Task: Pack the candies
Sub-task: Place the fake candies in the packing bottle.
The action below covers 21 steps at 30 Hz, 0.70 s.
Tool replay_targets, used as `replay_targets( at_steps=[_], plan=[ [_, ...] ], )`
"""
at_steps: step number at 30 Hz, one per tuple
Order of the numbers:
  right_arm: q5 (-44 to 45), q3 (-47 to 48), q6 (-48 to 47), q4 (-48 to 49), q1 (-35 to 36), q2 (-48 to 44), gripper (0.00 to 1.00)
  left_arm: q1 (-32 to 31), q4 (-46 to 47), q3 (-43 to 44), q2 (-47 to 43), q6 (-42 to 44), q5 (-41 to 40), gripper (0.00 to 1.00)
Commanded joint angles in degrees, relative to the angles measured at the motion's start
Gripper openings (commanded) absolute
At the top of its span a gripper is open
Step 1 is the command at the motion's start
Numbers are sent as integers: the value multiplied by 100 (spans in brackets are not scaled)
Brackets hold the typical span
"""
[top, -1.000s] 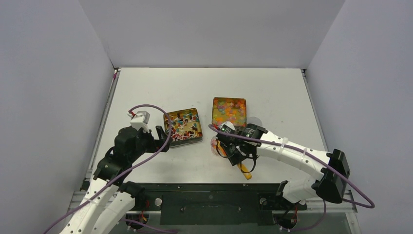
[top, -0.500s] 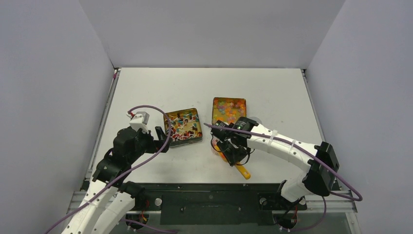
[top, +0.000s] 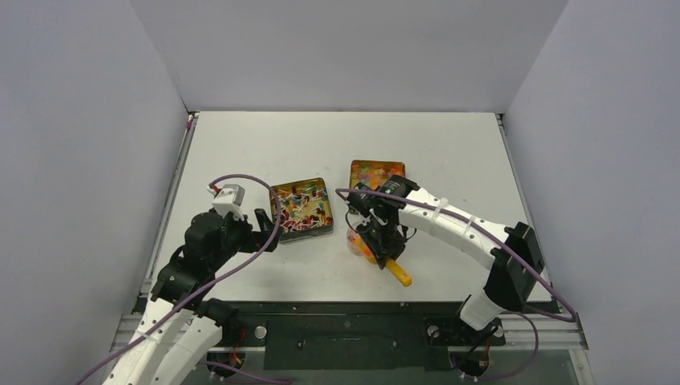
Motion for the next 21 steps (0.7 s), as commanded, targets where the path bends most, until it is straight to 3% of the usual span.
replay_targets(
  at_steps=[1, 21],
  plan=[
    [-222, 372, -208, -441, -125, 164, 0, 24, 333, 37, -57, 70, 37, 96],
    [-925, 1053, -440, -1207, -638, 762, 0, -42, 319, 53, -25, 84, -9, 96]
  ],
)
